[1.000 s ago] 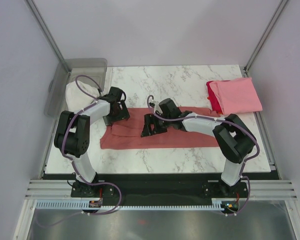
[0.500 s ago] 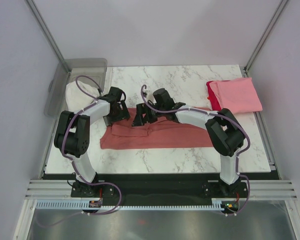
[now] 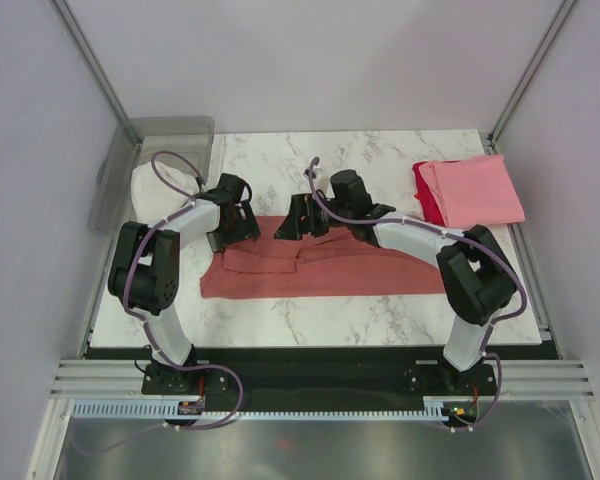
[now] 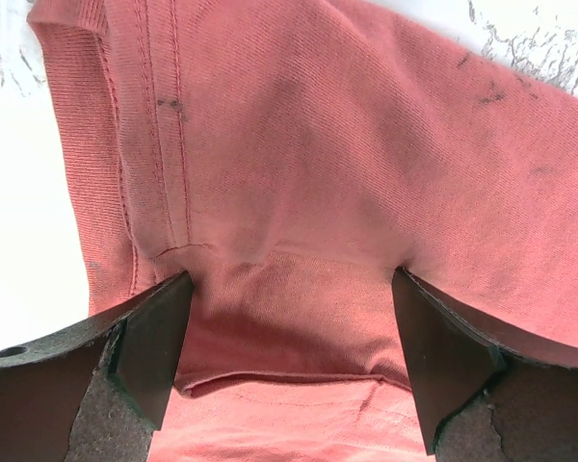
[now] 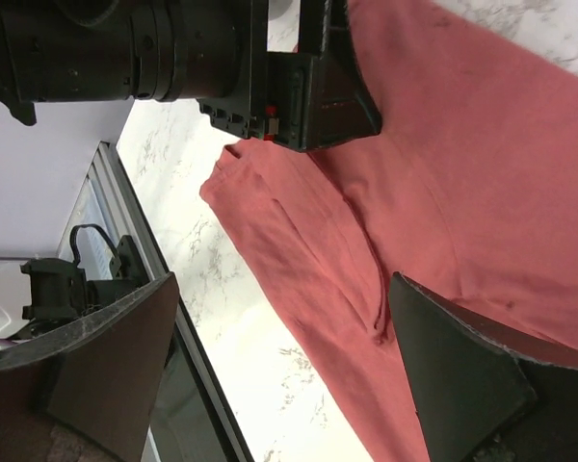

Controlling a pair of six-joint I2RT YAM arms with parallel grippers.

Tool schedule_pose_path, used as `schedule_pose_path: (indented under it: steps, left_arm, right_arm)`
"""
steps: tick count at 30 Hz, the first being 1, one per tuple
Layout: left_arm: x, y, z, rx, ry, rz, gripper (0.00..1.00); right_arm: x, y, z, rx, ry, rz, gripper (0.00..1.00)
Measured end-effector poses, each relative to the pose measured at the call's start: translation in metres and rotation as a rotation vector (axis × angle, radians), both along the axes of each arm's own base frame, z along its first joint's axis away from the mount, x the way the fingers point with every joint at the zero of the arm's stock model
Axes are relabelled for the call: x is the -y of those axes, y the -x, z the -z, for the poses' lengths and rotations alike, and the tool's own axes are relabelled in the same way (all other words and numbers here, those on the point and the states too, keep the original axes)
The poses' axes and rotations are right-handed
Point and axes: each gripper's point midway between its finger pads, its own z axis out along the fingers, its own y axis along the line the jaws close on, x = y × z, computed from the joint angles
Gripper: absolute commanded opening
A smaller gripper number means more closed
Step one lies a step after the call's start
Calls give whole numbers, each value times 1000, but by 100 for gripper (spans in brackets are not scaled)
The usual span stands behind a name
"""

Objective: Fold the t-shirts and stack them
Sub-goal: Fold the tshirt

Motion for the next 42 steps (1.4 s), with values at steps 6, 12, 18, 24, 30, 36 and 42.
schedule_pose_path:
  steps: [6,12,18,24,30,36,42]
  left_arm:
    - [0,0,0,-1,3,1,91]
    - [0,2,0,-3,5,1,91]
    - [0,3,-1,-1,7,1,91]
    - [0,3,-1,-1,7,1,91]
    - [0,3,-1,-2,6,1,91]
    - [0,4,0,-4,5,1,91]
    - [-1,5,1,-6,3,1,91]
  right_arm:
    - [-42,-2,37,-34,-2,-38,96]
    - [-60,-1,77,-96,-4,-30,96]
    - [-71,-4,93,-116,-42,-25,95]
    - [-85,12,85,-132,-103,-77,95]
    - [-99,57,90,-163,-75,-178,93]
    - [-89,117,79,-182,-29,-272,94]
    - [-89,119,40,-86,-61,-281,96]
